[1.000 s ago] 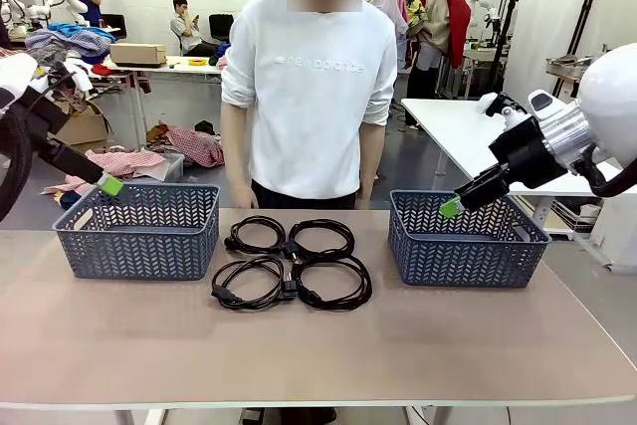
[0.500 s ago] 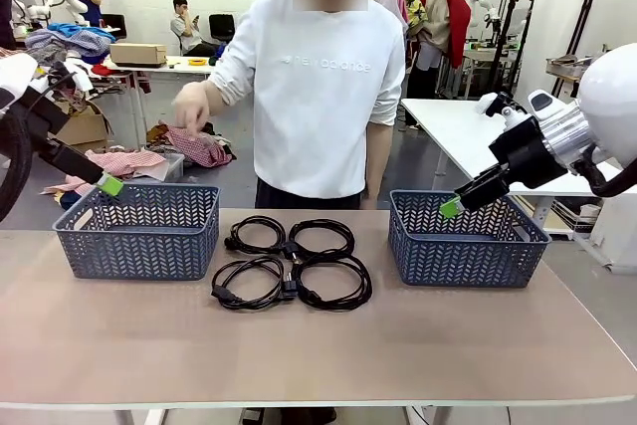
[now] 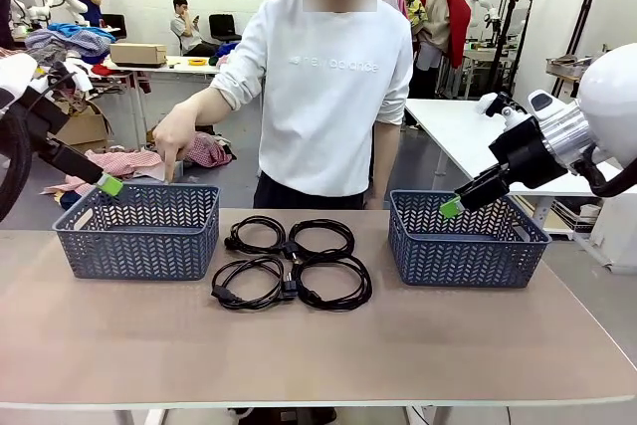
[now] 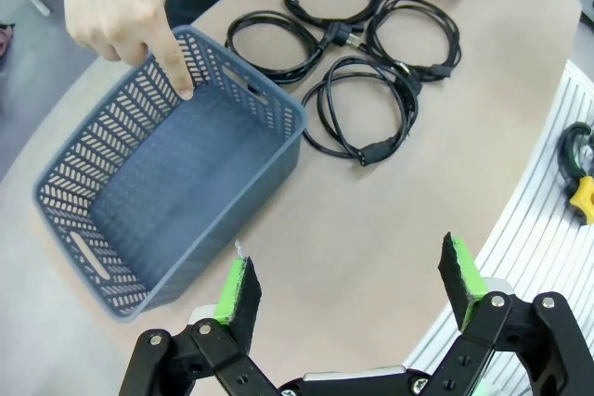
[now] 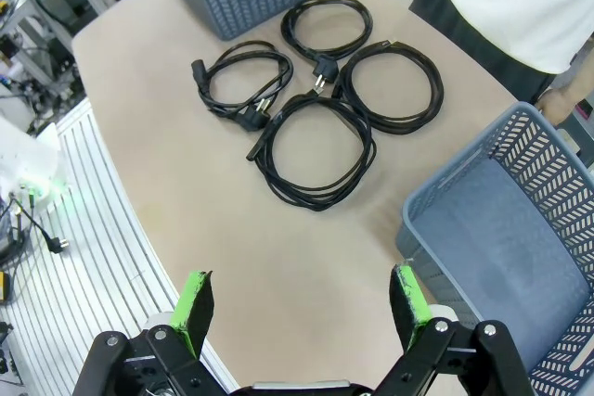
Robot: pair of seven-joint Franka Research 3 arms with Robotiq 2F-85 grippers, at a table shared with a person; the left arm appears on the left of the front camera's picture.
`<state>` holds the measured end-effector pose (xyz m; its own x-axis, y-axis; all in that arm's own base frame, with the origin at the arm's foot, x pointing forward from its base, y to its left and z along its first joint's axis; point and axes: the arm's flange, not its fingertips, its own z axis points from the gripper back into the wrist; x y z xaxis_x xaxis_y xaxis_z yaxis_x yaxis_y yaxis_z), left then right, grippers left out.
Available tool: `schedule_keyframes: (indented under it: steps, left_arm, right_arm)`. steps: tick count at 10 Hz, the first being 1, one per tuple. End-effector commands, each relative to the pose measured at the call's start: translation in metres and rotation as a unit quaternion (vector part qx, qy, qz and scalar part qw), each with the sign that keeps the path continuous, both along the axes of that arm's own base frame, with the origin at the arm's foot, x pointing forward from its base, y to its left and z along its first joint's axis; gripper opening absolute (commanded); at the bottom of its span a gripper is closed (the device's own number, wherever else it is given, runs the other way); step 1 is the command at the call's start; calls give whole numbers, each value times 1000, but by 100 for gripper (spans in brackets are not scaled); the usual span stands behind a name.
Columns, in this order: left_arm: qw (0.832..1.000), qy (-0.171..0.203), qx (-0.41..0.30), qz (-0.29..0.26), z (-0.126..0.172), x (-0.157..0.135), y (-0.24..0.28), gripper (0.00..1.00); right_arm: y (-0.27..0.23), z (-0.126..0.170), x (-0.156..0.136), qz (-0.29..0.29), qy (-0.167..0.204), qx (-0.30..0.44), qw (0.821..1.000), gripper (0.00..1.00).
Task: Organize the cables according to human instructions.
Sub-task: Pick up a bundle of cables and place it in the basket indicated by the human.
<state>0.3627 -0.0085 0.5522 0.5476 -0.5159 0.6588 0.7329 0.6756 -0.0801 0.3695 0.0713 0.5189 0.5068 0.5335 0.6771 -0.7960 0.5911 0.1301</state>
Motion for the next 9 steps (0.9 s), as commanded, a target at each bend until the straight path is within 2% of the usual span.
schedule_keyframes:
  steps: [1,9]
  left_arm:
    - [1000,-2,-5,-10,-1,1,2,100]
    - [1000,0,0,0,0,0,0,100]
  right_arm:
    - [0,-3,2,11,-6,11,1000,100]
    - [0,-3,2,11,-6,11,1000,100]
